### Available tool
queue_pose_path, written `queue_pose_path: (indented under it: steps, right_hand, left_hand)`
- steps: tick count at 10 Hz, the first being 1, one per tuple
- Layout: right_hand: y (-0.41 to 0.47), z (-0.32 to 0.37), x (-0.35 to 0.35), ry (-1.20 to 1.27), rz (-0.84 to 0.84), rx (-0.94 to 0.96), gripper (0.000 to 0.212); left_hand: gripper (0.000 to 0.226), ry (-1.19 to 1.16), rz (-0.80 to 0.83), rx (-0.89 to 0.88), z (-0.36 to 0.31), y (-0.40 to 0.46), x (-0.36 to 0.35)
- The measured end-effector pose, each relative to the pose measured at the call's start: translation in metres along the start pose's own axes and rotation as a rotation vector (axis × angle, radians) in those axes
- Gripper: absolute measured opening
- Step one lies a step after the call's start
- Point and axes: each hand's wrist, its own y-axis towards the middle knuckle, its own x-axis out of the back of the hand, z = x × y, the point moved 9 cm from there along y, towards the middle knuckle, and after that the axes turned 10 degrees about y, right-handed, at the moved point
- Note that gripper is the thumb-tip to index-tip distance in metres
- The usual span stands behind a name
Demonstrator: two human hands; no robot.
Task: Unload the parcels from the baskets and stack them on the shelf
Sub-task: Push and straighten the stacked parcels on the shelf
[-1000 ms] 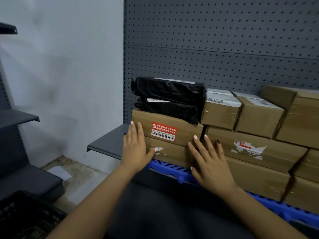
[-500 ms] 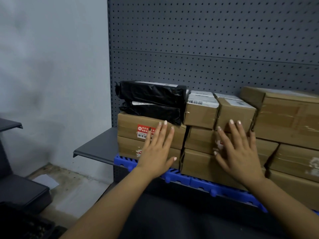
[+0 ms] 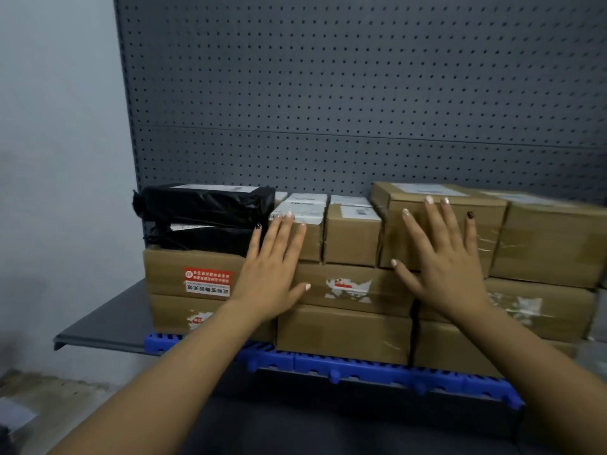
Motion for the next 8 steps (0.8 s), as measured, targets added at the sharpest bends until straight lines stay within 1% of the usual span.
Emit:
queue_pose_path:
  steps: [1,2,3,5,6,7,8]
  right_hand:
    - [0.031,-0.031,0.017,-0.018,0.027,-0.086,0.083]
    - [0.048,-0.052,0.01,-0.01,0.208,-0.121,0.095]
    - [0.044,-0.053,0.0,-0.023,0.276,-0.08,0.102]
    - [0.035,-0.046,-0.004,-0.022,0.254,-0.087,0.103]
    - [0.03,-0.043,-0.002,-0.011,0.272,-0.083,0.101]
    - [0.017,-0.038,0.003,0.023,0.273,-0.027,0.093]
    - [-0.001,-0.031,0.017,0.054,0.214,0.038,0.087]
  left_hand:
    - [0.102,0.002,-0.015,0.002,-0.009,0.026,0.016]
    - [0.103,-0.011,0.013,-0.009,-0.019,0.05,0.022]
    - [0.103,-0.028,0.039,-0.027,-0.031,0.061,0.017]
    - [0.106,0.004,0.0,-0.014,-0.039,0.054,0.015]
    - [0.107,-0.013,0.029,-0.042,-0.037,0.055,0.018]
    - [0.105,-0.02,0.082,-0.055,-0.036,0.052,0.02]
    - [0.1,-0.054,0.038,-0.057,-0.04,0.039,0.034]
